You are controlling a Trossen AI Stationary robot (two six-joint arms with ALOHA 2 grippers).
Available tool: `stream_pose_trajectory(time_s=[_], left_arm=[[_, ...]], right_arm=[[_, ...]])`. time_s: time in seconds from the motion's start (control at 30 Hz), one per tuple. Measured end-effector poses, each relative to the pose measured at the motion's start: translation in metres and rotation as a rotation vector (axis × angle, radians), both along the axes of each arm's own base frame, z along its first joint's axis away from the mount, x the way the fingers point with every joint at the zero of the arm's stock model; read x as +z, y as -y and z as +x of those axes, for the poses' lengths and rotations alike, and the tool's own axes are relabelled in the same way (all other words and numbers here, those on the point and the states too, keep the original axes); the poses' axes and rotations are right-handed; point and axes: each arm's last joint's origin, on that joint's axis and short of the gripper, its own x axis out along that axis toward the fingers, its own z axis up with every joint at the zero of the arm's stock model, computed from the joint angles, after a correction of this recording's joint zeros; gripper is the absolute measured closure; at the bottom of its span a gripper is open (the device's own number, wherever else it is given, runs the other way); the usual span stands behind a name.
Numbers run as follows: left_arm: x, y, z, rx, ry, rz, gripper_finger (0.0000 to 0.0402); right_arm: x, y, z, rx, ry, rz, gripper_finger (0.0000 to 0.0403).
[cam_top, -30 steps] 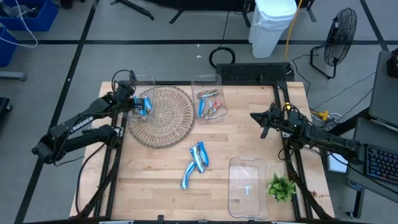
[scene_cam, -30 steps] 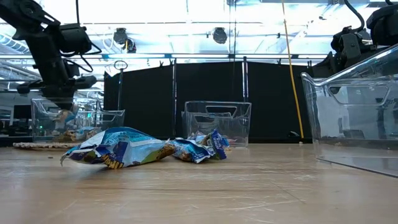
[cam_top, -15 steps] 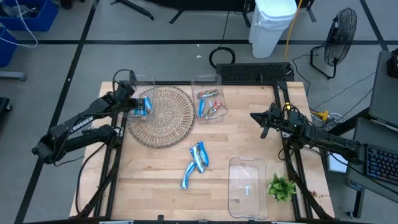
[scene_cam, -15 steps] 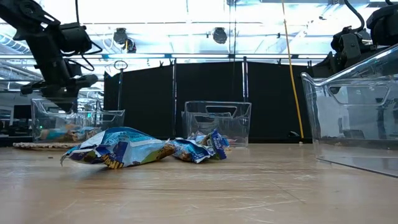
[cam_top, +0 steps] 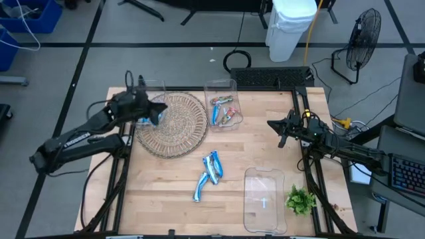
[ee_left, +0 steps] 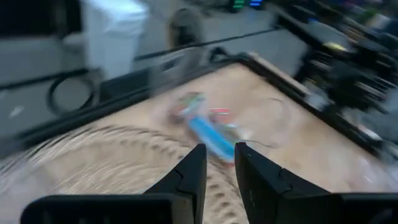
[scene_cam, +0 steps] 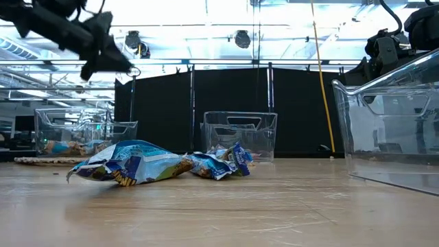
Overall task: Pick and place Granola Bars by type
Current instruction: Put the blue granola bar into the bottom transparent bin
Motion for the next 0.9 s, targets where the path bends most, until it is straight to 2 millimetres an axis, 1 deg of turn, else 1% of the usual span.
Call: stream_pose_trajectory(time_s=[0.13, 0.2, 0.27, 0.33, 0.43, 0.5, 0.57, 0.73, 0.83, 0.9], left_arm=[[0.006, 0.026, 0.008, -0.144, 0.011, 0.108, 0.0314], [0.006, 0.039, 0.014, -0.210, 0.025, 0.163, 0.0314], [-0.001, 0.053, 0.020, -0.281, 0.048, 0.229, 0.0314], [-0.012, 0.065, 0.024, -0.335, 0.085, 0.294, 0.0314], [-0.032, 0.080, 0.023, -0.356, 0.128, 0.352, 0.0314], [-0.043, 0.086, 0.021, -0.346, 0.143, 0.367, 0.0314], [-0.049, 0.090, 0.019, -0.347, 0.161, 0.371, 0.0314], [-0.054, 0.097, 0.011, -0.345, 0.183, 0.380, 0.0314], [-0.058, 0.102, 0.008, -0.398, 0.198, 0.382, 0.0314], [-0.064, 0.106, 0.006, -0.473, 0.201, 0.363, 0.0314]], right_arm=[[0.000, 0.000, 0.000, 0.000, 0.000, 0.000, 0.0403], [0.000, 0.000, 0.000, 0.000, 0.000, 0.000, 0.0403], [0.000, 0.000, 0.000, 0.000, 0.000, 0.000, 0.0403], [0.000, 0.000, 0.000, 0.000, 0.000, 0.000, 0.0403], [0.000, 0.000, 0.000, 0.000, 0.000, 0.000, 0.0403], [0.000, 0.000, 0.000, 0.000, 0.000, 0.000, 0.0403], [0.000, 0.000, 0.000, 0.000, 0.000, 0.000, 0.0403], [0.000, 0.000, 0.000, 0.000, 0.000, 0.000, 0.0403], [0.000, 0.000, 0.000, 0.000, 0.000, 0.000, 0.0403], [0.000, 0.000, 0.000, 0.000, 0.000, 0.000, 0.0403]])
